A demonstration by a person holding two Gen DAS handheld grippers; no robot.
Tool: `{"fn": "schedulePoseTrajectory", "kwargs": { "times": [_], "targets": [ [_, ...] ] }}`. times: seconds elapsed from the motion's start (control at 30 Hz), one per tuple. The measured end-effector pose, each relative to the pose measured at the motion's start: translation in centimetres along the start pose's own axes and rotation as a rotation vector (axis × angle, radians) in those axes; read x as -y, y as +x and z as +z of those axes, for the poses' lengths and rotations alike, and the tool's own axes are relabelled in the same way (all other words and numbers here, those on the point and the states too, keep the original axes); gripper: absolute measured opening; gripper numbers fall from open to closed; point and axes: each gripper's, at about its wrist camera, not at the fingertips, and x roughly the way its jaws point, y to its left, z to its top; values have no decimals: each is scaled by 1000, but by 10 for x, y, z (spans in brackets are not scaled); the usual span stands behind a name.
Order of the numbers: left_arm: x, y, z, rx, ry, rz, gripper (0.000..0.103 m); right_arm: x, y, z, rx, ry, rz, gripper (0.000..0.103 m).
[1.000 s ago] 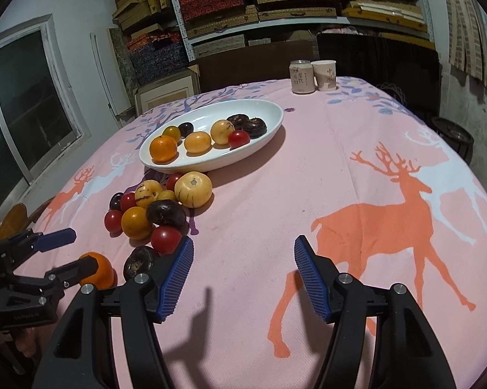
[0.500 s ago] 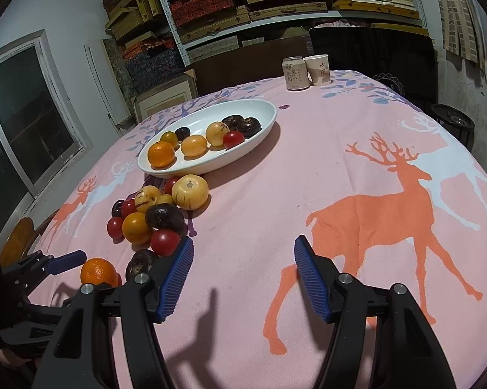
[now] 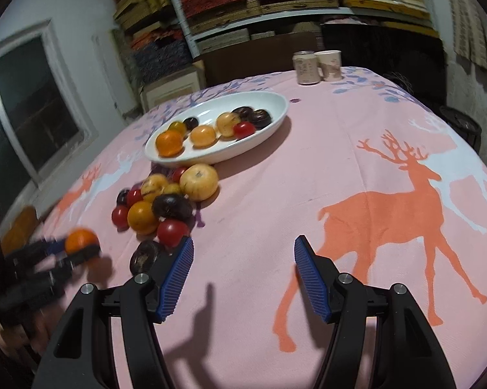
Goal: Organize fruits
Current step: 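Grasp an orange mandarin with the left tool while the right tool grasps a dark purple fruit, then carry the mandarin and dark purple fruit onto the white plate and open both tools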
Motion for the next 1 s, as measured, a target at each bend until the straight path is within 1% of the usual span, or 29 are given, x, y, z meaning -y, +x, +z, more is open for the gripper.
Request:
{"fn": "schedulePoseTrajectory", "kwargs": {
  "times": [0.03,0.1,0.13,0.2,0.3,0.37,0.43,0.5,0.57,0.77,0.83,1.0],
  "targets": [
    [-7,2,0,-3,-16,9,46,-12,1,-1,-8,-50,4,65],
    [-16,10,1,-44,-54,-29,46,-35,6,-2,-35,-134,36,65],
    [-19,11,1,-49,-69,-36,46,-44,8,-3,-48,-158,52,65],
    [-19,10,1,-42,-67,-49,46,-58,17,-2,-87,-181,76,65],
    [-15,8,-1,-35,-48,-55,46,-69,30,1,-138,-184,87,64],
    [-15,8,-1,-31,-50,-61,46,-74,38,2,-161,-188,67,51],
    [-15,7,-2,-28,-50,-64,46,-76,44,2,-182,-182,62,47],
    [-14,6,-3,-24,-45,-67,46,-78,45,2,-181,-179,65,43],
    [-12,5,-4,-22,-38,-67,46,-76,44,1,-177,-171,67,42],
    [-11,5,-4,-20,-38,-70,46,-61,35,-1,-143,-83,109,42],
    [-12,5,-4,-20,-37,-68,46,-58,31,-3,-128,-75,122,42],
    [-11,3,-4,-18,-34,-58,46,-51,19,-5,-104,-60,117,42]
  ]
}}
